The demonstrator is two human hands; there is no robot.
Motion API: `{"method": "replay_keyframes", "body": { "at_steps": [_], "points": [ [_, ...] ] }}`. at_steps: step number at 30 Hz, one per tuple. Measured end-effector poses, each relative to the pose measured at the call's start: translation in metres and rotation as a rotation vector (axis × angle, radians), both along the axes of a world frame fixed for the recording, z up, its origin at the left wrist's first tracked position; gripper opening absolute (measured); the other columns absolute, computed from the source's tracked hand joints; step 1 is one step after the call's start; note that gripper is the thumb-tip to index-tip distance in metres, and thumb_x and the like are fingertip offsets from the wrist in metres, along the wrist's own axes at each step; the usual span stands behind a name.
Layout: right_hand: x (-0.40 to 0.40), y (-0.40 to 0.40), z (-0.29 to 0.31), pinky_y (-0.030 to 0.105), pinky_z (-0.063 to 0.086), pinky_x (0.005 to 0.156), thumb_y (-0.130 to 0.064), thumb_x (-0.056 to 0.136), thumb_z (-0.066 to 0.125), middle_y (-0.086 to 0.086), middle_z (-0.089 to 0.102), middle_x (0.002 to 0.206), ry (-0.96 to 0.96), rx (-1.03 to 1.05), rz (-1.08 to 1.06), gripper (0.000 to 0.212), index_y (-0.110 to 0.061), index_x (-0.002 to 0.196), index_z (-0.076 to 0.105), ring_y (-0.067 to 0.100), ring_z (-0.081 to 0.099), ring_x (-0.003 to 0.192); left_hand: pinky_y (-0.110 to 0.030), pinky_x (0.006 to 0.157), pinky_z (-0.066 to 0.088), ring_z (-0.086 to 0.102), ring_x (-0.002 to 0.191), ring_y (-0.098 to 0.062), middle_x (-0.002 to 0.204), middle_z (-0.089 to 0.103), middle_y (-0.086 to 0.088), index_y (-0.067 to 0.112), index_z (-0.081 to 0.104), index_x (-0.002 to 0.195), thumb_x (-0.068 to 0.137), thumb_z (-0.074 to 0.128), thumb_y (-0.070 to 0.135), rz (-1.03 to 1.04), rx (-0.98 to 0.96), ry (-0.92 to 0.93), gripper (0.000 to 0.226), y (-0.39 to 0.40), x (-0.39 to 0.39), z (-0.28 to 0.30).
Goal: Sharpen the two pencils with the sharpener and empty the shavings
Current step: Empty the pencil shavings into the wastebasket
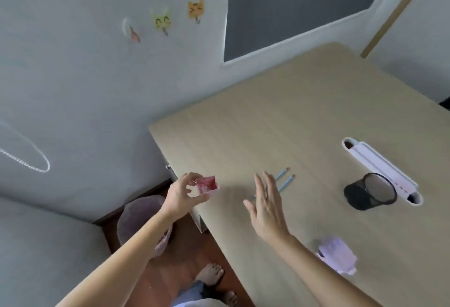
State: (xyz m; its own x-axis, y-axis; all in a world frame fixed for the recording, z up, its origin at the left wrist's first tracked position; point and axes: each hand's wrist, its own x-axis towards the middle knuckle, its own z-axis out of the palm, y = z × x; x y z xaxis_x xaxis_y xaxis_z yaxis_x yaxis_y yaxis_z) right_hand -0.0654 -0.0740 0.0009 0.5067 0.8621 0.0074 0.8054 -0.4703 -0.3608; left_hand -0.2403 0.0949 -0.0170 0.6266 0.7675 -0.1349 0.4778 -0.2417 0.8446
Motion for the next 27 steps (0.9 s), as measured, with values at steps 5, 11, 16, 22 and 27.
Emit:
{"method": "replay_keyframes", "body": {
  "at_steps": [5,11,16,22,27],
  "points": [
    [-0.029,0.091,-0.046,0.042,0.019,0.118,-0.037,0.096,0.042,0.011,-0.001,0.160,0.042,-0.273,0.324,0.067,-0.015,0.149,0.007,0.028,0.001,0.148,-0.008,0.064,0.054,0.069,0.075,0.004,0.084,0.075,0.018,0.036,0.065,0.086,0.050,0.082,0.051,0.436,-0.283,-0.036,0.043,0.012,-0.080,-0.033],
    [-0.055,0.145,-0.093,0.056,0.009,0.117,-0.046,0.092,0.040,0.011,0.007,0.160,-0.030,-0.353,0.354,0.068,-0.019,0.148,0.014,0.030,0.005,0.147,-0.023,0.059,0.055,0.067,0.067,-0.009,0.081,0.074,0.004,0.025,0.072,0.085,0.048,0.079,0.056,0.848,-0.516,-0.002,0.048,0.038,-0.136,-0.090],
    [-0.056,0.141,-0.109,0.055,0.018,0.114,-0.054,0.088,0.031,0.011,0.029,0.155,-0.156,-0.188,0.312,0.066,-0.024,0.146,0.024,0.030,0.027,0.143,-0.017,0.050,0.050,0.061,0.048,-0.008,0.058,0.064,0.001,-0.001,0.068,0.094,0.072,0.080,0.032,1.122,-0.757,-0.054,0.041,0.066,-0.151,-0.130],
    [-0.057,0.141,-0.111,0.055,0.019,0.115,-0.054,0.087,0.033,0.010,0.026,0.156,-0.177,-0.163,0.300,0.068,-0.026,0.147,0.020,0.028,0.021,0.144,-0.026,0.052,0.053,0.052,0.059,-0.018,0.072,0.047,-0.010,0.008,0.051,0.105,0.089,0.063,0.034,1.203,-1.176,-0.147,0.032,0.097,-0.155,-0.147],
    [-0.057,0.140,-0.111,0.055,0.019,0.115,-0.055,0.087,0.033,0.009,0.025,0.157,-0.172,-0.170,0.290,0.068,-0.026,0.148,0.019,0.028,0.020,0.145,-0.023,0.036,0.052,0.051,0.058,-0.021,0.076,0.052,-0.016,0.013,0.048,0.102,0.089,0.060,0.037,1.195,-1.383,-0.095,0.030,0.121,-0.151,-0.146]
  ]
}}
